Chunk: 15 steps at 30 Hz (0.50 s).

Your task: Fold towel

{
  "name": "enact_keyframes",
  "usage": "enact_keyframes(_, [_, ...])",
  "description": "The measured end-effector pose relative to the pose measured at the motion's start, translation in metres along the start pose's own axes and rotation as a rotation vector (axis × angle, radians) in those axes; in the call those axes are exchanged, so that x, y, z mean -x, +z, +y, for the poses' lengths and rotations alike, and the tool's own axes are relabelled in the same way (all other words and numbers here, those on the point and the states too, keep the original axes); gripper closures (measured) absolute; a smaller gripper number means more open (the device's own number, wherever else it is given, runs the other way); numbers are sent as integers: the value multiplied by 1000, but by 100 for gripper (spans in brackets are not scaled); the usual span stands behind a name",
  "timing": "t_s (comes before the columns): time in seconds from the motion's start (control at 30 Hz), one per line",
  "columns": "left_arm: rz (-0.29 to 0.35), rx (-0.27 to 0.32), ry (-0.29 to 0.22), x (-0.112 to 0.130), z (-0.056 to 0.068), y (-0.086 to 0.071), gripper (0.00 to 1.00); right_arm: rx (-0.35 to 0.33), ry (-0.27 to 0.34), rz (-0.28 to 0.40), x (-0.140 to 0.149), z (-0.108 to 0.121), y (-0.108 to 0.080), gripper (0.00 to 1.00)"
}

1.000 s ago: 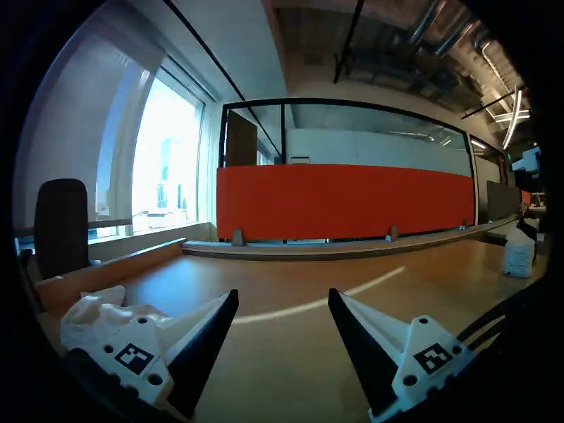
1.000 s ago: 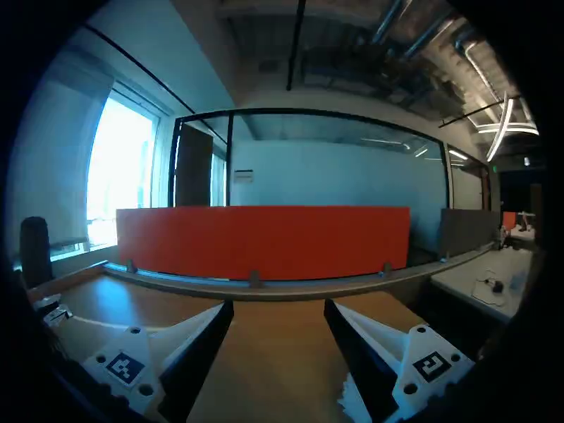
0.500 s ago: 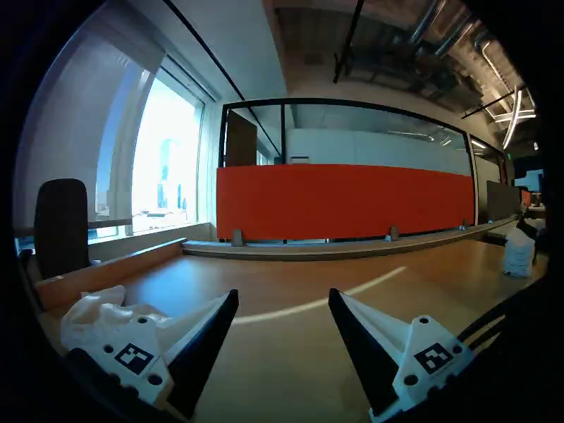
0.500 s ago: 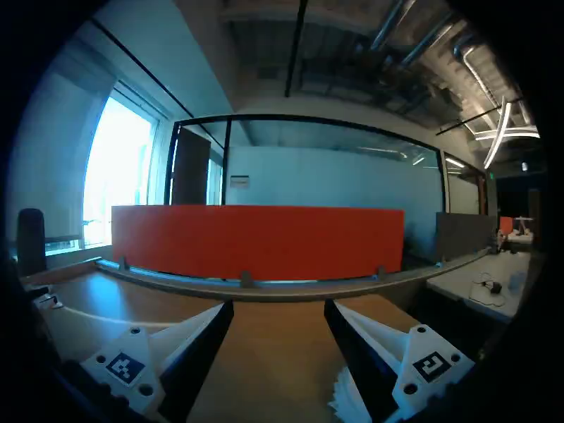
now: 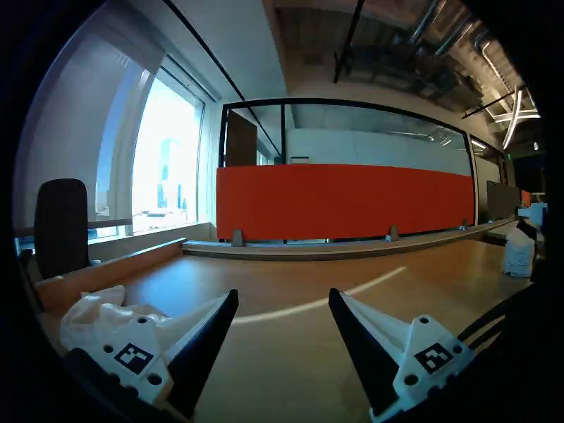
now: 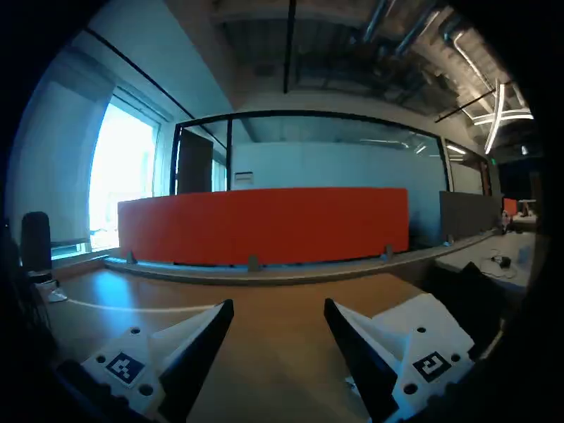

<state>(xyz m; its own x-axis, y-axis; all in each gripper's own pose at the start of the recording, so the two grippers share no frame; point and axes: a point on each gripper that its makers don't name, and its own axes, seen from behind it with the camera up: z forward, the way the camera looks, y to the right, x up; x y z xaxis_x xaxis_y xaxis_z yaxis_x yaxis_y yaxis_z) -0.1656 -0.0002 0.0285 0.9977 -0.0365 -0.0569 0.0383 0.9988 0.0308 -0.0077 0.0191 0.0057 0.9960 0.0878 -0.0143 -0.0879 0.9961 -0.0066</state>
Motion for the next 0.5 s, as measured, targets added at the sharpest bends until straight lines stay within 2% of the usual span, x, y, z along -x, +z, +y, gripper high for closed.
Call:
enact_keyframes(0.17, [0, 0, 0, 0, 0, 0, 4, 0, 23, 5, 14, 0, 1, 1])
enact_keyframes(0.4, [0, 0, 0, 0, 0, 0, 4, 1, -8, 8, 34, 1, 4, 1])
enact_keyframes(0.5, [0, 0, 0, 0, 0, 0, 4, -6, -3, 3, 39, -2, 5, 1])
